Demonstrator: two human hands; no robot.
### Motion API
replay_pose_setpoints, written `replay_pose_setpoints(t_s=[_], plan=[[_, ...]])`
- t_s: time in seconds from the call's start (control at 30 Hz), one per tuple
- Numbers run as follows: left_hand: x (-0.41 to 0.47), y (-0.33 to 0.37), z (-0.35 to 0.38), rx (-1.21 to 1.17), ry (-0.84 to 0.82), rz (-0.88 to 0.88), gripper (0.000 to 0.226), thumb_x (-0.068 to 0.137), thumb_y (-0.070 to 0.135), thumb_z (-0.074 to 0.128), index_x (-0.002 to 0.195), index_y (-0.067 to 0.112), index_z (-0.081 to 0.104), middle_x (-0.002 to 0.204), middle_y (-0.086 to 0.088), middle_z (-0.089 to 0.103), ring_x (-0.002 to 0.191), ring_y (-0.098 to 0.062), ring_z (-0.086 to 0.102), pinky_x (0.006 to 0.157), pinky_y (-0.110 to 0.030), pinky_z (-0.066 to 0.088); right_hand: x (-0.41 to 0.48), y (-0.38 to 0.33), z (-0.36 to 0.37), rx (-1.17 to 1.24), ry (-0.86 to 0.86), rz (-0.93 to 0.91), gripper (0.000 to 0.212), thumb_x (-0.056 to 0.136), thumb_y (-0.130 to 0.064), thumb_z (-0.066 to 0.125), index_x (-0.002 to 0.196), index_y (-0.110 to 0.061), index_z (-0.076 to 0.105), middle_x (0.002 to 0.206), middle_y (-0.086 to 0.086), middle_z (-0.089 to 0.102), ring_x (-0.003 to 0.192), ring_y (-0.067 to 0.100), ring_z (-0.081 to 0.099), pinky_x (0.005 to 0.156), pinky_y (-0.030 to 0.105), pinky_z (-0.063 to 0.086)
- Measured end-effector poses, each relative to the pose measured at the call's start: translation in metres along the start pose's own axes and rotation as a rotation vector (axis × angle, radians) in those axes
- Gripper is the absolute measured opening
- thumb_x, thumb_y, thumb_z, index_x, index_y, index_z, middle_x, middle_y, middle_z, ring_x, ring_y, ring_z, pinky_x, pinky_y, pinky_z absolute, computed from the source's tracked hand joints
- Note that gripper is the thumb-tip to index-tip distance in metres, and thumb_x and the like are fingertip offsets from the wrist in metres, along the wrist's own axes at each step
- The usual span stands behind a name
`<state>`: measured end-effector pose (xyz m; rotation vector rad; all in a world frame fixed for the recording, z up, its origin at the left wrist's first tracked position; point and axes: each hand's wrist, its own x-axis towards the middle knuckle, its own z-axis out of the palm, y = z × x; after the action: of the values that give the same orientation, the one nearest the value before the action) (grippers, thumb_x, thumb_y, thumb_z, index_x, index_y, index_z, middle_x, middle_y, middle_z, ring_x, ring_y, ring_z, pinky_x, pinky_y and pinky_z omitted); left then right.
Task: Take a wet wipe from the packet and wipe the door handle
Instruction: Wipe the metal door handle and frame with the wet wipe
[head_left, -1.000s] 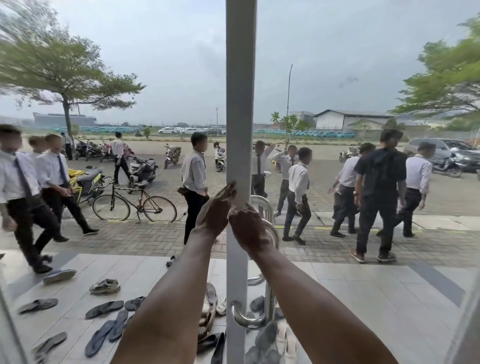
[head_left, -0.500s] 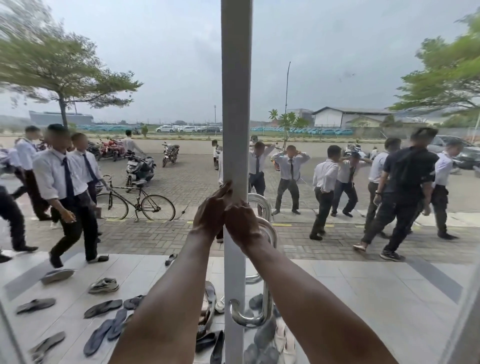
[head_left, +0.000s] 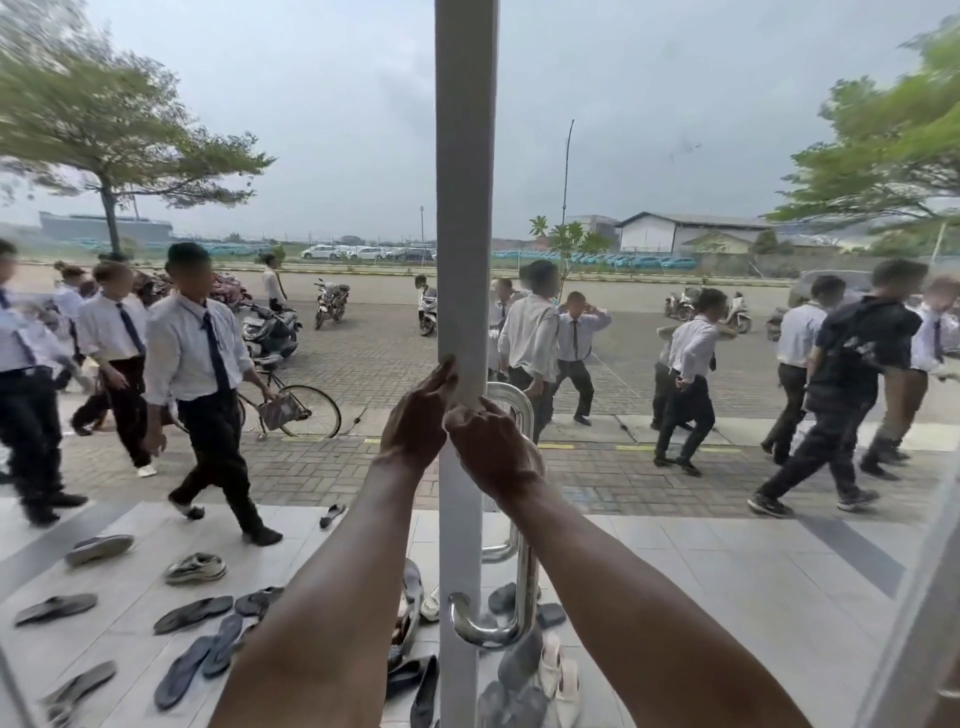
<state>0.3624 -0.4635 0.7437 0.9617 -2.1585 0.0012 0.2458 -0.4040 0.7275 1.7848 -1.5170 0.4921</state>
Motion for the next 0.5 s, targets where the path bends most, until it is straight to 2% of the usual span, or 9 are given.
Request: replay_pose_setpoints(t_s=[0.07,0.13,0.2,0.27,0.3,0.37,0.4,0.43,0.5], plan=[[-0.001,0.0,-0.001,0.011,-0.01,0.0,0.058,0.096,0.007,0.057,0.151,0.009,0.041,0.163,0.008,0.022,0.145,-0.015,0.038,0.117,-0.035,0.037,0.009,-0.009,0.006,0.01,-0.063,0.015,0.036,0.094,0.0,0.039,0.119,-0.004,0.064,0.111,0.011,0.07,0.105,0.026,0.066,0.108,0.035,0.041],[-0.002,-0.001,-0.003,0.026,-0.016,0.009,0.053,0.098,0.008,0.054,0.15,0.008,0.043,0.163,0.005,0.024,0.143,-0.018,0.042,0.116,-0.037,0.039,0.013,-0.015,0.007,0.066,-0.091,0.051,0.038,0.095,0.0,0.036,0.123,-0.001,0.062,0.116,0.015,0.068,0.108,0.028,0.064,0.109,0.036,0.041],[-0.003,-0.001,-0.005,0.042,-0.024,0.024,0.053,0.096,0.006,0.051,0.149,0.007,0.045,0.163,0.001,0.027,0.14,-0.023,0.046,0.112,-0.04,0.043,0.011,-0.014,-0.002,0.04,-0.105,0.039,0.03,0.091,-0.004,0.047,0.111,-0.007,0.07,0.101,0.009,0.074,0.095,0.02,0.07,0.103,0.03,0.048],[-0.004,0.001,-0.004,0.044,-0.023,0.004,0.054,0.095,0.006,0.053,0.149,0.008,0.045,0.163,0.002,0.028,0.138,-0.026,0.049,0.111,-0.041,0.044,0.007,-0.009,-0.01,0.048,-0.031,0.036,0.015,0.08,-0.009,0.064,0.089,-0.013,0.076,0.077,0.002,0.075,0.073,0.011,0.073,0.093,0.023,0.054],[-0.003,0.004,-0.002,0.04,-0.011,-0.014,0.054,0.095,0.01,0.054,0.149,0.009,0.046,0.162,0.002,0.029,0.136,-0.027,0.051,0.109,-0.041,0.045,0.005,-0.007,-0.011,0.059,-0.036,0.045,0.017,0.082,-0.007,0.06,0.09,-0.013,0.074,0.078,0.002,0.075,0.073,0.012,0.073,0.096,0.024,0.053],[-0.003,0.009,0.002,0.034,0.006,-0.049,0.053,0.097,0.017,0.056,0.149,0.009,0.046,0.162,-0.001,0.03,0.136,-0.028,0.051,0.109,-0.041,0.045,-0.004,-0.001,-0.001,0.059,-0.055,0.015,0.04,0.092,0.0,0.03,0.11,-0.011,0.064,0.1,0.006,0.073,0.092,0.019,0.072,0.112,0.031,0.04],[-0.002,0.011,0.005,0.037,0.003,-0.06,0.054,0.097,0.018,0.056,0.149,0.009,0.045,0.163,-0.002,0.028,0.137,-0.029,0.05,0.11,-0.04,0.044,-0.008,0.002,0.002,0.075,-0.008,-0.004,0.044,0.093,0.001,0.024,0.115,-0.011,0.061,0.104,0.006,0.072,0.095,0.02,0.071,0.115,0.033,0.036],[-0.002,0.013,0.007,0.044,-0.005,-0.069,0.054,0.097,0.017,0.056,0.15,0.01,0.044,0.164,-0.003,0.026,0.138,-0.029,0.048,0.111,-0.041,0.043,-0.01,0.005,0.002,0.077,0.022,-0.01,0.039,0.094,0.0,0.03,0.113,-0.013,0.062,0.101,0.004,0.072,0.092,0.02,0.071,0.115,0.032,0.037],[-0.003,0.017,0.01,0.055,-0.021,-0.087,0.055,0.096,0.014,0.056,0.15,0.012,0.044,0.165,-0.003,0.022,0.137,-0.032,0.049,0.11,-0.043,0.043,-0.014,0.009,-0.001,0.056,0.045,-0.005,0.021,0.089,-0.006,0.055,0.101,-0.018,0.068,0.081,0.0,0.071,0.075,0.016,0.073,0.106,0.03,0.047]])
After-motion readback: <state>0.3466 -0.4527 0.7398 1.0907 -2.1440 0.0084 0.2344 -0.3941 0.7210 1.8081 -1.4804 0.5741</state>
